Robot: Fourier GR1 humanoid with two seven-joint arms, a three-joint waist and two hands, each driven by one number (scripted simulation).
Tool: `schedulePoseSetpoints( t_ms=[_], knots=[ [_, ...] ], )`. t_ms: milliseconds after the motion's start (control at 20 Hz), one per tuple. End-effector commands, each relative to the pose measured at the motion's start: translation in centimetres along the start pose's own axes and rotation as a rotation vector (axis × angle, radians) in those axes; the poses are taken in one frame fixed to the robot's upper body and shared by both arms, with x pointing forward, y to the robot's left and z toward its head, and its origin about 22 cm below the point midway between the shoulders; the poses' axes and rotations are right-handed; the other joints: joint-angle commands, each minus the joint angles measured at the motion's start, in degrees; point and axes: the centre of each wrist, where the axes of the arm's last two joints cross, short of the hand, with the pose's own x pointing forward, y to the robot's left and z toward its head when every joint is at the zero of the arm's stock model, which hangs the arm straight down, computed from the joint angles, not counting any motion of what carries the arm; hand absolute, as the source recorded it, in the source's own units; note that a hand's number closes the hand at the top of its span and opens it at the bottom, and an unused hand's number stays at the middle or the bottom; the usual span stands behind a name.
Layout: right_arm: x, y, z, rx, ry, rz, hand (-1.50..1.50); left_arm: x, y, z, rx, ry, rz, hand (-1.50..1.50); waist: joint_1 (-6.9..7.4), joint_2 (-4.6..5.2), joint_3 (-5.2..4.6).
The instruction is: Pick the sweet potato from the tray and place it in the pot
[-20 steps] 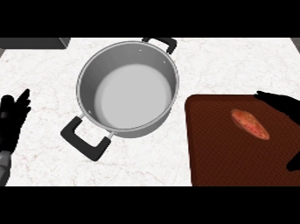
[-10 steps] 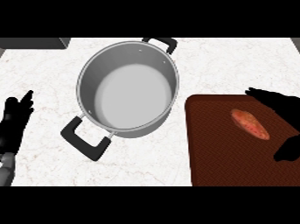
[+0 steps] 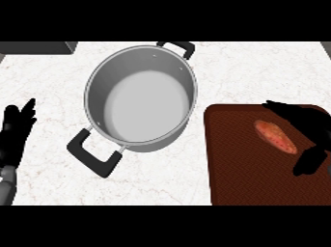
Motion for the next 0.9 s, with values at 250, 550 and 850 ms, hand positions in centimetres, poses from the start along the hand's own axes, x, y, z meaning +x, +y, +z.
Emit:
schedulePoseSetpoints(
  t_ms=[250, 550, 850],
  knots=[
    [-0.7, -0.1, -1.8, 0.025, 0.003, -0.042, -1.50, -0.1, 0.6, -0.9, 0.002, -0.005, -0.002, 0.00, -0.04, 0.00, -0.01],
    [-2.4, 2.6, -1.6, 0.025, 0.006, -0.016, -1.50, 0.8, -0.9, 0.0, -0.012, 0.001, 0.006, 0.00, -0.09, -0.01, -0.01],
    [-1.8, 2.5, -4.4, -0.003, -0.064, -0.026, 1.50, -0.4, 0.1, -0.3, -0.002, -0.009, -0.004, 0.00, 0.14, 0.03, 0.00]
  ],
)
